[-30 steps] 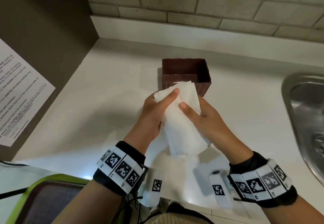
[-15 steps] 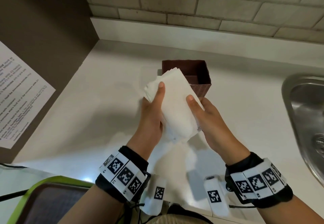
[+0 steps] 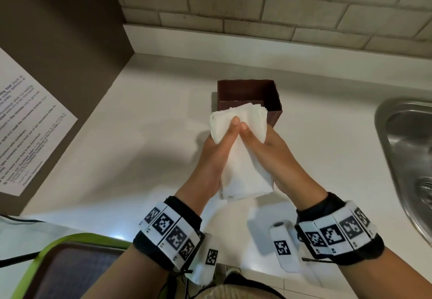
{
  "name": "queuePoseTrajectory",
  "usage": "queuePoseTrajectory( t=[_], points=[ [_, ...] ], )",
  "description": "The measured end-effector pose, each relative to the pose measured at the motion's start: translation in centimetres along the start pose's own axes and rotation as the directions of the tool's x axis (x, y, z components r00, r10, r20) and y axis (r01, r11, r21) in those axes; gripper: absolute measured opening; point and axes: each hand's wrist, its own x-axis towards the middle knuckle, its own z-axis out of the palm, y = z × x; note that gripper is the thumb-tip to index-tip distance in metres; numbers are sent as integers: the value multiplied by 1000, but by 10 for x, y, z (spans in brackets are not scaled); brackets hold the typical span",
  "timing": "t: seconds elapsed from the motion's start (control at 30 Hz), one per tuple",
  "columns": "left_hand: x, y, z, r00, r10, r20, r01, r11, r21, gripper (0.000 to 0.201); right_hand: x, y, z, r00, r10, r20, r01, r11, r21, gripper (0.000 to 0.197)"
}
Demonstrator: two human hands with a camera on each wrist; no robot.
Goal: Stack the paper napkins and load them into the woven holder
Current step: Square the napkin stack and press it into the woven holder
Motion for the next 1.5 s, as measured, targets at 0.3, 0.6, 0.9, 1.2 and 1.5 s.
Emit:
queuePoseTrajectory(
  t=[0.3, 0.6, 0.9, 1.2, 1.5],
  points=[
    [6, -2, -5, 971, 74, -229, -64, 997, 53, 30, -6, 7, 3, 993, 67, 97, -78, 990, 114, 42],
    [17, 8, -9, 934, 117, -337, -159, 982, -100, 64, -3, 11, -14, 952, 111, 286, -151, 981, 122, 44],
    [25, 1, 7, 814, 257, -521, -374, 918, -131, 27, 5, 17, 9, 999, -21, -34, 36, 857, 514, 40],
    [30, -4, -16, 915, 228, -331, -268, 960, -80, 45, 17, 21, -4, 944, -160, -290, 184, 981, 57, 36],
    [34, -1, -5, 851, 473, -229, -435, 878, 199, 29, 28, 15, -27, 991, 103, 88, -129, 915, 383, 50]
  ],
)
